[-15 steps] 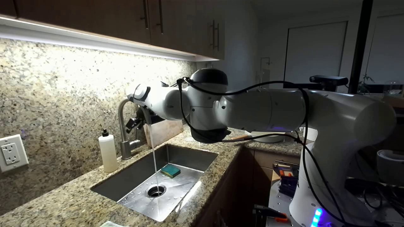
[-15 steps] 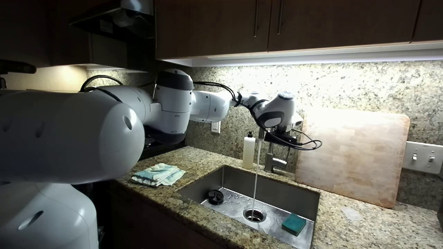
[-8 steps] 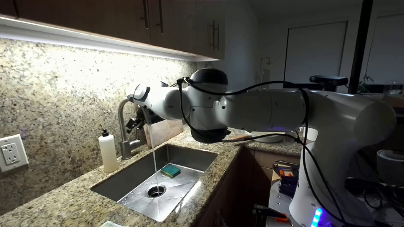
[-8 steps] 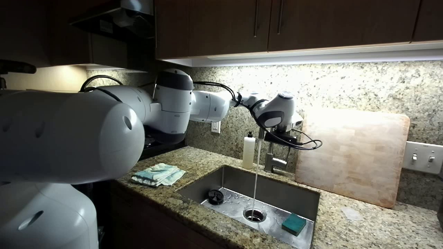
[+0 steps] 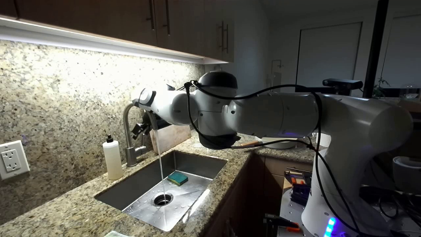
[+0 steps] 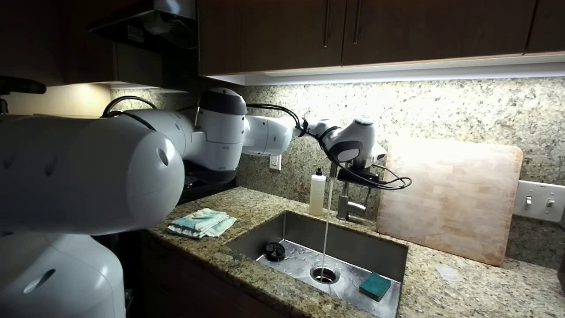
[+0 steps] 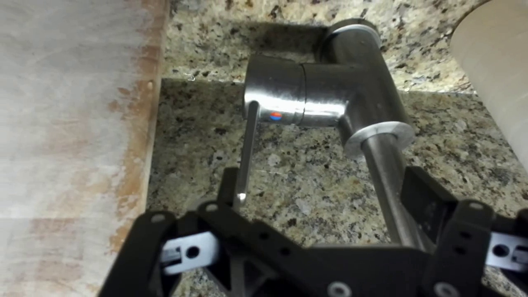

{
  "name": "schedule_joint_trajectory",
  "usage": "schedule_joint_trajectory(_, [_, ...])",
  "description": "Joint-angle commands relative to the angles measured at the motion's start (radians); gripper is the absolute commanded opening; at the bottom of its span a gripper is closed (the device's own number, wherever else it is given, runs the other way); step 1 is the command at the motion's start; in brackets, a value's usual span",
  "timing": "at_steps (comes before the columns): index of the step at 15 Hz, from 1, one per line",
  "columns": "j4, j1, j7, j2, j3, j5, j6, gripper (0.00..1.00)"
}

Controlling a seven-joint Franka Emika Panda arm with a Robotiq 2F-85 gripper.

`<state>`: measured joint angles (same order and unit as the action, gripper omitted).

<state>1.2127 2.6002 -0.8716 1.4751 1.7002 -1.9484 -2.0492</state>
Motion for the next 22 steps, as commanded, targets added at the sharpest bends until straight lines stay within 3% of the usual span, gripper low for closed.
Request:
schedule_joint_trajectory(1, [-0.008, -0.001, 0.018, 0.0, -0.012, 0.034, 0.012, 1.0])
schedule_joint_trajectory(22, [-0.018, -0.001, 0.003, 0.0, -0.008, 0.019, 0.006, 1.0])
